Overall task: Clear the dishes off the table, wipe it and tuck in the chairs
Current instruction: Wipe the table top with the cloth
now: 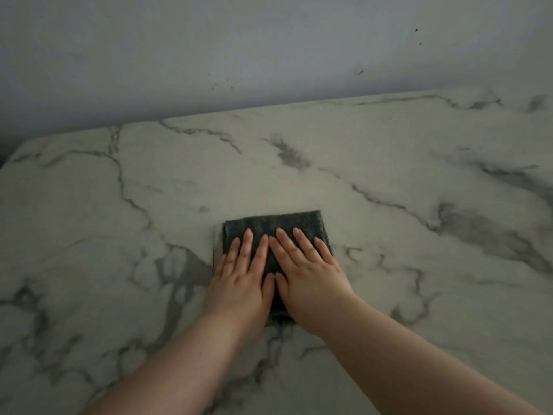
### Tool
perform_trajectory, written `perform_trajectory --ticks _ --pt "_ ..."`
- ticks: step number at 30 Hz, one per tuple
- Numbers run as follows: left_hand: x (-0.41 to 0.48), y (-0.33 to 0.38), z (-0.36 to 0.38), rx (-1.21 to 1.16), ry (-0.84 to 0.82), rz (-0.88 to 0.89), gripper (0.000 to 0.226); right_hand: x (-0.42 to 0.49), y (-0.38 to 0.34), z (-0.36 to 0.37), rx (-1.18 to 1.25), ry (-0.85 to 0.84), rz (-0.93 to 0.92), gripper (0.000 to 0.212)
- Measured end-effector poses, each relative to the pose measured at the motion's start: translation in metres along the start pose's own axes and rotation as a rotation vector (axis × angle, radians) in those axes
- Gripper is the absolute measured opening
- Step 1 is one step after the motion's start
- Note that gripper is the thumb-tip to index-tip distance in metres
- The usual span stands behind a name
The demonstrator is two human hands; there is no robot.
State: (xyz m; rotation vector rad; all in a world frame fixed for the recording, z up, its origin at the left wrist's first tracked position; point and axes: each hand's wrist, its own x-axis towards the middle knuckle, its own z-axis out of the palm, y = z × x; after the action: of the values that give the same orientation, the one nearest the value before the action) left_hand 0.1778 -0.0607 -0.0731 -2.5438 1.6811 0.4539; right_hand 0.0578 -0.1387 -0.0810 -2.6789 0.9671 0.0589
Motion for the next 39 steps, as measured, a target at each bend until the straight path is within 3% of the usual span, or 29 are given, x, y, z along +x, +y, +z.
perform_trajectory --ticks 5,9,16,22,26,28,31,35,39 --pt "0.020 0.002 -0.005 0.017 0.036 0.035 0.084 0.015 0.008 -0.008 0.026 -0.024 0.048 0.065" --pt "0.088 -0.010 -0.019 0.015 0.031 0.010 0.063 0.081 0.023 -0.020 0.024 -0.032 0.073 0.059" --pt "0.126 -0.014 -0.024 0.026 0.024 -0.011 0.062 0.114 0.033 -0.028 0.004 -0.099 0.123 0.058" --pt "0.053 0.001 -0.004 0.007 0.042 -0.001 0.064 0.043 0.020 -0.018 -0.007 -0.084 0.090 0.059" --pt "-0.010 0.022 0.010 -0.006 -0.004 0.007 0.087 -0.026 0.011 -0.005 -0.025 -0.069 0.090 0.075" --pt "-0.035 0.034 0.019 -0.007 -0.049 0.014 0.089 -0.056 0.010 0.004 -0.032 -0.036 0.116 0.071" --pt "-0.078 0.057 0.031 0.031 -0.077 0.037 0.084 -0.111 0.012 0.014 -0.035 0.010 0.163 0.058" --pt "-0.122 0.095 0.055 0.037 -0.042 0.104 0.064 -0.185 0.021 0.020 -0.025 0.046 0.224 0.058" --pt "-0.136 0.126 0.059 0.051 -0.092 0.215 0.065 -0.222 0.037 0.012 0.019 -0.027 0.292 0.058"
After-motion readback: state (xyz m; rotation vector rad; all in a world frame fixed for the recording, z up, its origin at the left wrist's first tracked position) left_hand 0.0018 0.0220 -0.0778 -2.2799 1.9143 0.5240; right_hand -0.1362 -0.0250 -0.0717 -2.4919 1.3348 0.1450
